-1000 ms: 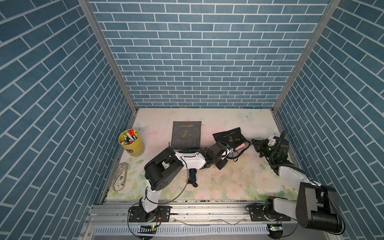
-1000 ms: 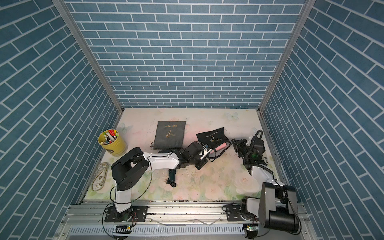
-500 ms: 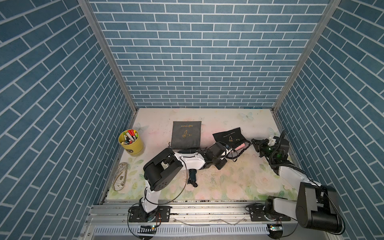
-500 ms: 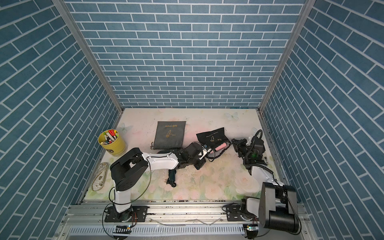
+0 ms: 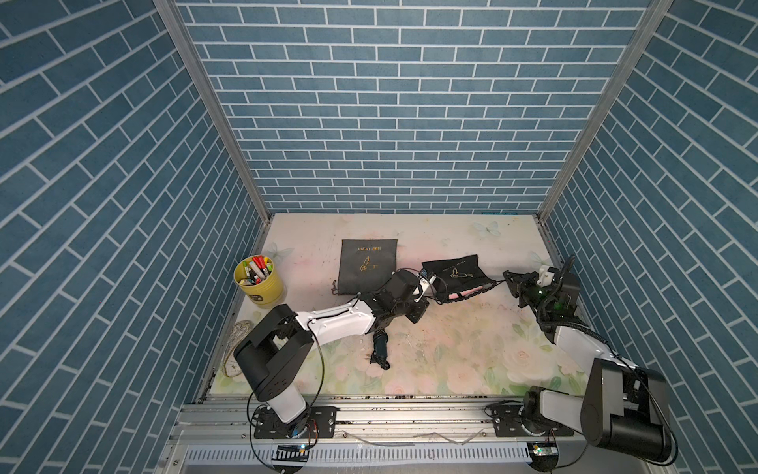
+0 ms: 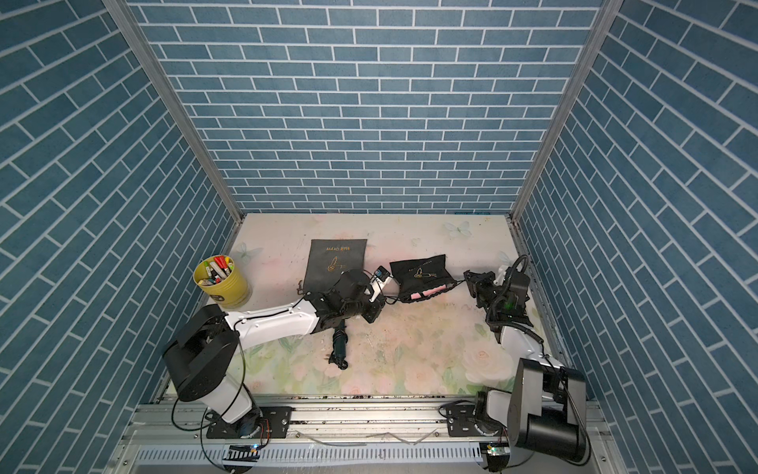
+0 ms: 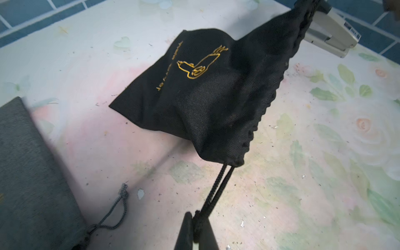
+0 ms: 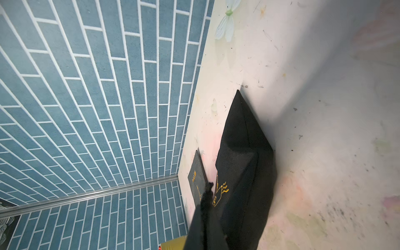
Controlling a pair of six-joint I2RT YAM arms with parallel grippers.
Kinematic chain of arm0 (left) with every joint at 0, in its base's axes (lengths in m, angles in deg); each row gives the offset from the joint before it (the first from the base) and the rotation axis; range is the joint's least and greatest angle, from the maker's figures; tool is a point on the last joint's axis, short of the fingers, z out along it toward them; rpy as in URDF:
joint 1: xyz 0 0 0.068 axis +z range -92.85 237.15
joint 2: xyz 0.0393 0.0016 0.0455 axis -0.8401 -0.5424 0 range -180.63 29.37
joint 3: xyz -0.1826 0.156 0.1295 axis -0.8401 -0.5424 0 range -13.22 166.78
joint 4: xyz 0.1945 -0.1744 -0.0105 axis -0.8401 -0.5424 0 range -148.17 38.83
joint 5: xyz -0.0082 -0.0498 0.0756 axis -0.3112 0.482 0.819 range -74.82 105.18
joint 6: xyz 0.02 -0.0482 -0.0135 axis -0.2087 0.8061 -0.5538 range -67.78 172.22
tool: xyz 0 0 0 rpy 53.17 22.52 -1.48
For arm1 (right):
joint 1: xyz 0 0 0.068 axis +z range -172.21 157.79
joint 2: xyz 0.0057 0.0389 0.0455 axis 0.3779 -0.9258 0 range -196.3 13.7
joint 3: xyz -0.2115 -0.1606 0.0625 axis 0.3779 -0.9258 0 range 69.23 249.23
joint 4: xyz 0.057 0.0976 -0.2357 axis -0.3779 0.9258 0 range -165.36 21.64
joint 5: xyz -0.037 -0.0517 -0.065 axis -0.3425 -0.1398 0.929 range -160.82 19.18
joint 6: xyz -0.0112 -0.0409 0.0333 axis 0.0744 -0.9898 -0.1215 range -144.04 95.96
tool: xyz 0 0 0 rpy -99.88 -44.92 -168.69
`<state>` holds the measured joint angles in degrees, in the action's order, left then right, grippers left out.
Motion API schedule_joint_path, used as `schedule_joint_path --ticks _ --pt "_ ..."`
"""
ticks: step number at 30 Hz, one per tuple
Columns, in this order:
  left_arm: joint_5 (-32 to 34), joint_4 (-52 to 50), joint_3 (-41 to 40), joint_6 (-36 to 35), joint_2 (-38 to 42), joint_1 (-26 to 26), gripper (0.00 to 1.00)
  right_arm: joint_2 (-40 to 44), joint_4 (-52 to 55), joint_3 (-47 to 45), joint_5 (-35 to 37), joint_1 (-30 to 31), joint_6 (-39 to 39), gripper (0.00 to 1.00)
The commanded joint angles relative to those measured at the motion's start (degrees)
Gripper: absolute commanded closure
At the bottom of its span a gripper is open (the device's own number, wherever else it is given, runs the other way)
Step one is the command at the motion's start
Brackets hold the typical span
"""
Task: Pack away hair dryers
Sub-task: Pull the drawstrings on both sides of the drawstring bag.
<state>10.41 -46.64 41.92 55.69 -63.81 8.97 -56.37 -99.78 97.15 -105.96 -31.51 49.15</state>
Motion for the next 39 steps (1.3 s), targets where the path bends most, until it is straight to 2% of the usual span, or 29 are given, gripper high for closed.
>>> schedule_joint_path --ticks 1,13,22,32,39 --pt "-1.6 -1.2 -1.3 1.0 3.2 2.3 1.00 1.5 -0.1 1.6 -1.0 -1.2 -1.1 1.00" --pt "-8.6 -4.5 -4.0 4.8 7.7 11.4 1.00 -0.6 -3.3 -0.9 -1.8 -4.1 -2.3 1.00" --pt "-10.3 -4.4 -7.3 7.0 11.1 17.1 1.00 0.3 -0.8 -1.7 0.2 -5.4 -4.5 1.00" --pt "-11.6 -1.6 -11.4 10.9 13.7 23.0 1.00 1.5 2.2 -2.8 2.6 -7.0 -6.2 1.00" --pt "-14.9 3.5 -16.6 15.9 14.6 29.6 1.00 1.6 3.1 -3.7 3.0 -8.1 -7.2 1.00"
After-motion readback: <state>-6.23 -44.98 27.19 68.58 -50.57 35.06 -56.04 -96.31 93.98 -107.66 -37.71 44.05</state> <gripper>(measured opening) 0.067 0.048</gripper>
